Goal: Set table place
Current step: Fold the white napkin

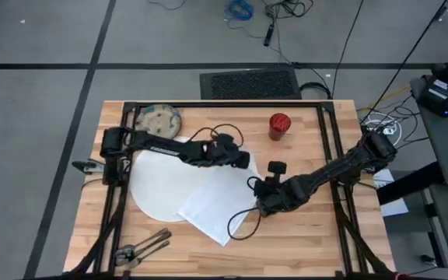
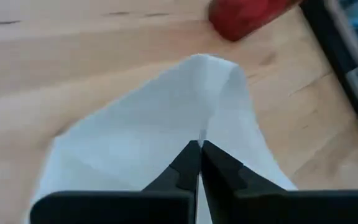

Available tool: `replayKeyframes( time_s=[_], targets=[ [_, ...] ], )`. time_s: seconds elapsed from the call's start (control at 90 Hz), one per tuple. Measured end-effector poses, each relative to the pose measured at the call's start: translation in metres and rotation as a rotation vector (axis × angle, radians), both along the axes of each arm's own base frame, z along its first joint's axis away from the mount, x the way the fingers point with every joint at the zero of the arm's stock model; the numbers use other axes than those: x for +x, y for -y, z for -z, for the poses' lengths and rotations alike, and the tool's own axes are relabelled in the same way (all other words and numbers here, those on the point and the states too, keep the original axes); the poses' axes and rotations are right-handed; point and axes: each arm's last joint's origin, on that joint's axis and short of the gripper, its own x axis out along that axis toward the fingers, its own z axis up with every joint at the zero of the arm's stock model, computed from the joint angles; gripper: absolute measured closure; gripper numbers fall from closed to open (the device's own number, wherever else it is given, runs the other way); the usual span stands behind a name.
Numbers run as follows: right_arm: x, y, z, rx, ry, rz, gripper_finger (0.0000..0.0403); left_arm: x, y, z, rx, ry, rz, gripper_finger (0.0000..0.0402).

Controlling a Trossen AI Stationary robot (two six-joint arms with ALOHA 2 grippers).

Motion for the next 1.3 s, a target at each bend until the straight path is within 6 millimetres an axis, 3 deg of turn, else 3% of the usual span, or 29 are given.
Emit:
replayKeyframes(
  time_s=[0.256, 0.767, 1.3],
  targets=[
    [0.003, -0.025, -0.002, 0.059, 0.109, -0.073, 0.0403, -0.014, 0.048, 0.0, -0.004, -0.009, -0.067, 0.0401],
    [0.02, -0.069, 0.031, 0.138, 0.233, -0.161, 0.0403, -0.056, 0.137, 0.007, -0.007, -0.044, -0.189, 0.0401],
    [0.046, -0.079, 0.051, 0.168, 0.367, -0.209, 0.0403, -0.099, 0.182, 0.013, 0.046, -0.108, -0.217, 0.0401]
  ],
)
